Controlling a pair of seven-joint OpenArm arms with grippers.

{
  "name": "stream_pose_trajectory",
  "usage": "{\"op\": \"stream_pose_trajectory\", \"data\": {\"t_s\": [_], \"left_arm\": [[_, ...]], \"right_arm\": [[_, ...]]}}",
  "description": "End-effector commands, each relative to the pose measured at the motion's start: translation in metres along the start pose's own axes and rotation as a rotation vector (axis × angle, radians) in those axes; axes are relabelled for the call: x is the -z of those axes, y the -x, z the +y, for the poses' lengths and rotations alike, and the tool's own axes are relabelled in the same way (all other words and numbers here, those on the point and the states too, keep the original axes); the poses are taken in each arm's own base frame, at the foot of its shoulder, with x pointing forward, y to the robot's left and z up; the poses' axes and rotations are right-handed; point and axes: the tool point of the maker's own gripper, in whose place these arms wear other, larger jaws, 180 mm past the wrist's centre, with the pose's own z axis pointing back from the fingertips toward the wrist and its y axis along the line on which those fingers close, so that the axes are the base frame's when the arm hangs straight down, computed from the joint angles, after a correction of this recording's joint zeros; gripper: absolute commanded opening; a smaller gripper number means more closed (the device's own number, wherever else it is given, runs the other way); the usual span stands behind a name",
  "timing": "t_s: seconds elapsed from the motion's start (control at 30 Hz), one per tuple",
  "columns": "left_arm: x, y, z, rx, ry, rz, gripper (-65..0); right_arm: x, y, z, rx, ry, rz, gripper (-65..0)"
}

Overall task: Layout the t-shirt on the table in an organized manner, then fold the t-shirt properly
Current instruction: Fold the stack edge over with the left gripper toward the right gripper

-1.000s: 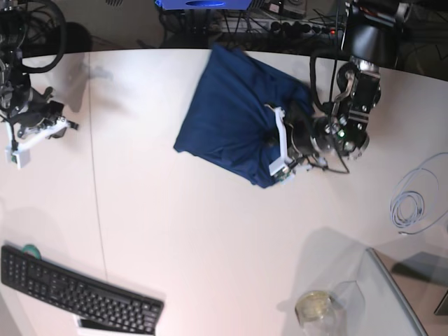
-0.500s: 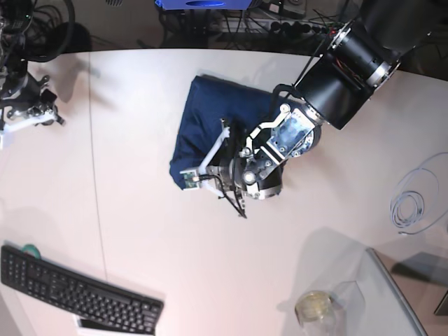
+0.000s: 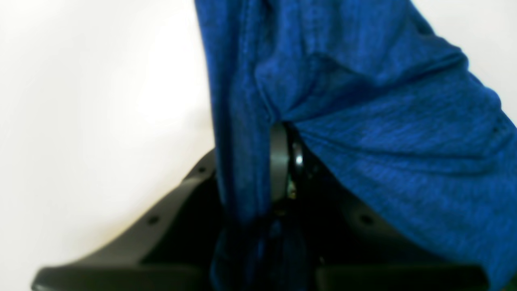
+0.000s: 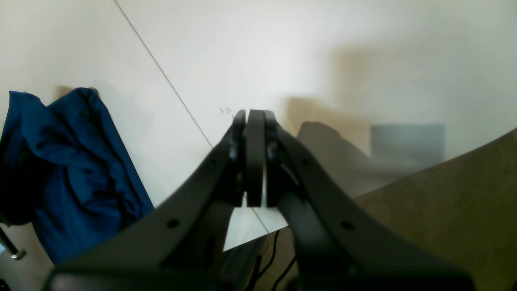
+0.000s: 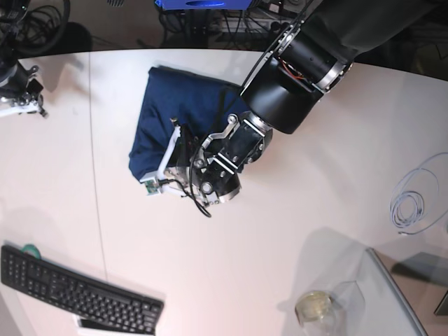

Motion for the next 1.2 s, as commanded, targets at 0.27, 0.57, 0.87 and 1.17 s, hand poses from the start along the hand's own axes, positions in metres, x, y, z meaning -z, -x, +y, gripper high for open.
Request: {"op": "stream_pose_trajectory", "data": {"t_s": [0.27, 0.57, 0.87, 1.17], "left_arm": [[0.007, 0.026, 0.005, -0.197, 0.037, 0.018, -65.0], [0.011, 0.035, 0.003, -0.294, 0.059, 0.006, -65.0], [0.016, 0.029, -0.011, -0.146, 0.066, 0.053, -65.0], [0.013, 0.023, -0.006, -0.097, 0.051, 0.062, -65.0]], "right_arm": [[-0.005, -0.012, 0.009, -0.024, -0.03, -0.039, -65.0], [-0.006, 0.042, 0.103, -0.302, -0.305, 0.076, -65.0], [-0.017, 0.09, 0.17, -0.427, -0.48, 0.165, -65.0], [0.012, 0.119, 0.169, -0.441, -0.459, 0.28, -65.0]]}}
